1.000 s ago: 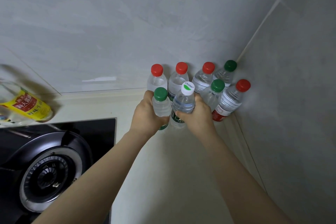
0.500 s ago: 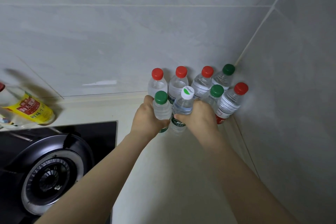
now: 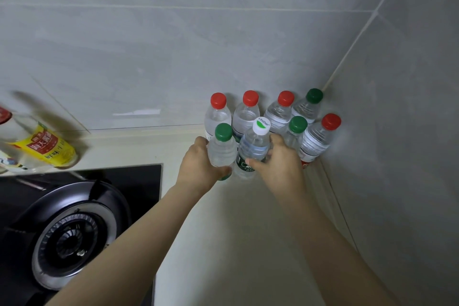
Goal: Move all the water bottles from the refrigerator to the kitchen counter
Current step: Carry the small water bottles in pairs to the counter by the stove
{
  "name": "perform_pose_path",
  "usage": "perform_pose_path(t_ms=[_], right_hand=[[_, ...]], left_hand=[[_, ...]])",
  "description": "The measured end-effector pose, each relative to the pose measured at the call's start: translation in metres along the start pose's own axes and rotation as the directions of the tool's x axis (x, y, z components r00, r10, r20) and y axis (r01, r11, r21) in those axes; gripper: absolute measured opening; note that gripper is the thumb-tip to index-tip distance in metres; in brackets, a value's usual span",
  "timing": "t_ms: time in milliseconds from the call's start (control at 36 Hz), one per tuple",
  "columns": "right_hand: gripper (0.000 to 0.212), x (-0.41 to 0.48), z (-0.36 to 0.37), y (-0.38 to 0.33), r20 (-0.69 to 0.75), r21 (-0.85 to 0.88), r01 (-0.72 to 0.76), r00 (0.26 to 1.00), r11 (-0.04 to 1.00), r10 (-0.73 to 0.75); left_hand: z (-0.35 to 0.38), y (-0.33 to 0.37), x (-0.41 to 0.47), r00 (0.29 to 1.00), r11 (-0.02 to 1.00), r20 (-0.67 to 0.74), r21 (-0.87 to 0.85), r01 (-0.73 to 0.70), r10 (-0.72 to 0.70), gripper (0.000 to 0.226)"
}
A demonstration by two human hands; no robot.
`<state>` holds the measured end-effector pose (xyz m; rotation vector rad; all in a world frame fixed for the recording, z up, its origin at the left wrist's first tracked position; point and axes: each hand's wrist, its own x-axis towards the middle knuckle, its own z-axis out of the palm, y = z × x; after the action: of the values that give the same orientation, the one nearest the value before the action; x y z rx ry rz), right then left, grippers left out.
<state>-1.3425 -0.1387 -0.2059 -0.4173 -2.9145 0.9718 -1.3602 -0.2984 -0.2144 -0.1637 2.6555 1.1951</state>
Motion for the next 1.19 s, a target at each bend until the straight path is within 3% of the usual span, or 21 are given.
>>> perform_pose_path(t_ms=[194, 417, 583, 889, 1056, 1194], right_hand=[[0.034, -0.025, -0.026, -0.001, 0.027, -0.157, 0.070, 0.997, 0.985, -0.067], [0.041, -0.055, -0.063, -0.021, 0.284, -0.237, 0.295, 0.932, 0.926, -0.225], [0.045, -0.086, -0.091, -0.046, 0.304, -0.164, 0.424, 0.881, 0.891, -0.364], [0.035, -0.148, -0.103, -0.103, 0.191, -0.019, 0.565, 0.812, 0.825, -0.552], [0.034, -0.166, -0.097, -0.129, 0.198, 0.010, 0.648, 0.745, 0.761, -0.637], [0.034, -0.172, -0.092, -0.150, 0.243, 0.084, 0.730, 0.646, 0.679, -0.724]], left_hand=[[-0.018, -0.011, -0.025, 0.997, 0.992, -0.021, 0.107, -0.070, 0.072, 0.069], [-0.053, -0.011, -0.077, 0.963, 0.945, 0.001, 0.191, -0.264, 0.269, 0.054], [-0.085, -0.009, -0.120, 0.928, 0.909, -0.051, 0.227, -0.350, 0.370, 0.050], [-0.148, -0.018, -0.199, 0.861, 0.892, -0.239, 0.169, -0.418, 0.449, 0.047], [-0.169, -0.030, -0.231, 0.845, 0.900, -0.315, 0.198, -0.387, 0.433, 0.045], [-0.180, -0.041, -0.260, 0.827, 0.932, -0.432, 0.199, -0.302, 0.360, 0.045]])
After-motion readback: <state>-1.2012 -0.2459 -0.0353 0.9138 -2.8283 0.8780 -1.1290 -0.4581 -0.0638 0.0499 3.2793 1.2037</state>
